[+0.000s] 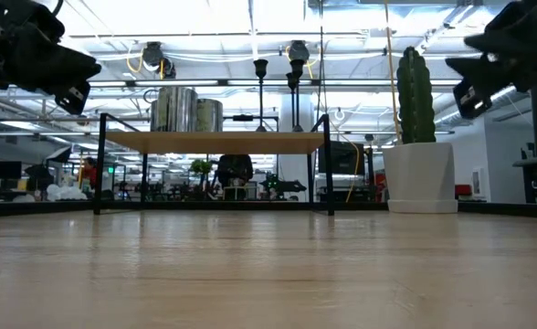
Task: Pick & Place candle stick holders
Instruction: Return to Home Position
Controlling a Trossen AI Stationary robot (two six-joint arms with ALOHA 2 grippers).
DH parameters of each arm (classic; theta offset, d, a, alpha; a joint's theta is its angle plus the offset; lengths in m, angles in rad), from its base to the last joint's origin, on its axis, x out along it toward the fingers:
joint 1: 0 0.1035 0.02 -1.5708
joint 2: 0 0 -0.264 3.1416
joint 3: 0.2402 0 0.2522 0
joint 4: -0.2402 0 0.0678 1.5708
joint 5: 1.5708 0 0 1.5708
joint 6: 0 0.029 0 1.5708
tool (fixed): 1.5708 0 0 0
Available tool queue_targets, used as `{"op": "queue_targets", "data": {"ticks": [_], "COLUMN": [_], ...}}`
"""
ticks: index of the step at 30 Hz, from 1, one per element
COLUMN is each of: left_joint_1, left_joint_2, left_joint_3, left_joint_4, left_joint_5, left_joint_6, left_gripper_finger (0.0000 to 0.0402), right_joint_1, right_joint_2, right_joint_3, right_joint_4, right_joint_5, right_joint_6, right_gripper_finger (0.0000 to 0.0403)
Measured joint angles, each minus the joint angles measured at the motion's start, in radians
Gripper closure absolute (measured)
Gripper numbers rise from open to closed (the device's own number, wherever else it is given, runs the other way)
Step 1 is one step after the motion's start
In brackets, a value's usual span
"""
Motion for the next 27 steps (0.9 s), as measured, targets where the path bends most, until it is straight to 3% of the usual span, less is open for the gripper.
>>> {"op": "queue_targets", "data": {"ticks": [6,15,27], "left_joint_1": [0.000,0.000,0.000], "left_joint_2": [0.000,0.000,0.000], "left_joint_3": [0.000,0.000,0.001], "left_joint_4": [0.000,0.000,0.000], "left_joint_5": [-0.001,-0.001,-0.002], "left_joint_6": [-0.021,-0.117,-0.114], "left_gripper_finger": [0.0350,0.0350,0.0350], "right_joint_1": [0.000,0.000,0.000], "right_joint_2": [0.000,0.000,0.000], "right_joint_3": [0.000,-0.002,-0.002], "right_joint_4": [-0.076,-0.073,-0.073], "right_joint_5": [0.000,0.027,0.026], "right_joint_6": [-0.048,-0.289,-0.295], "right_gripper_finger": [0.0277,0.0277,0.0277]}}
